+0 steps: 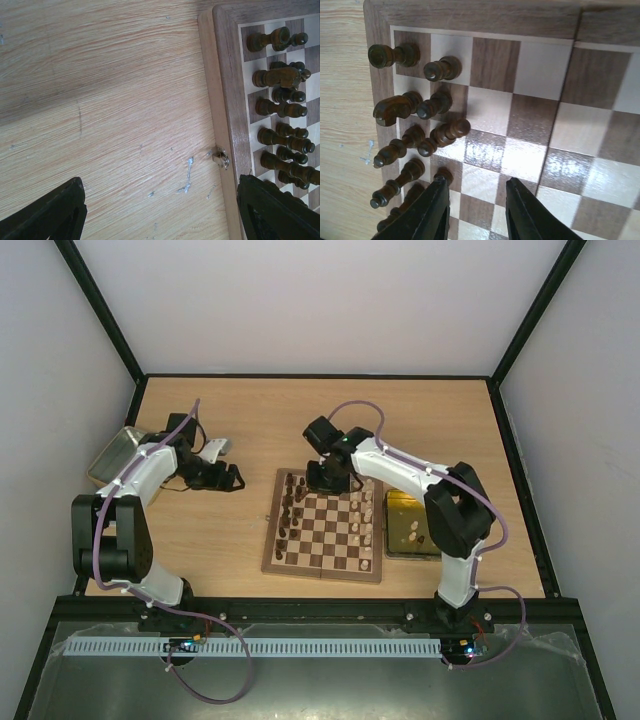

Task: Set up the chess pieces on the board
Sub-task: Pick up the chess piece from the chessboard.

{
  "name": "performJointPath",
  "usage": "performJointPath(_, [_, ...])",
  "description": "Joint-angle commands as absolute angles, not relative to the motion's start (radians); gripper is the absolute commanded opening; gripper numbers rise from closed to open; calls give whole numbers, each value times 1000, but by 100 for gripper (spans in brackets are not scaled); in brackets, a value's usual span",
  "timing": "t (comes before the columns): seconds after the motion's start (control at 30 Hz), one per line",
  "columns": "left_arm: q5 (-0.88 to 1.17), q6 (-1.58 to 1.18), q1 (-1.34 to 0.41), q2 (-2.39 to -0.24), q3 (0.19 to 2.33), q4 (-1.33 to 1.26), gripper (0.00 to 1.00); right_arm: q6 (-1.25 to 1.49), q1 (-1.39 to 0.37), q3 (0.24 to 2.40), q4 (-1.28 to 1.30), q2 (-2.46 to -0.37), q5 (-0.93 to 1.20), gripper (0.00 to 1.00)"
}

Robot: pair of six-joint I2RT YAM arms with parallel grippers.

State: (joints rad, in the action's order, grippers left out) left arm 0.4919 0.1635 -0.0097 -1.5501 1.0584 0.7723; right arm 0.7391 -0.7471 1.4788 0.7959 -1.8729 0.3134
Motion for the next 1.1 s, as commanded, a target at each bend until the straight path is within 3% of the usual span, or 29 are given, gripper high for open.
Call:
performJointPath(0.0, [491, 157, -3, -1535, 1041, 778, 83, 788, -737, 1443, 692, -1896, 403, 30])
performJointPath(1.07, [490, 158, -2, -1549, 1040, 778, 83, 928, -628, 1207, 318, -1834, 613, 28])
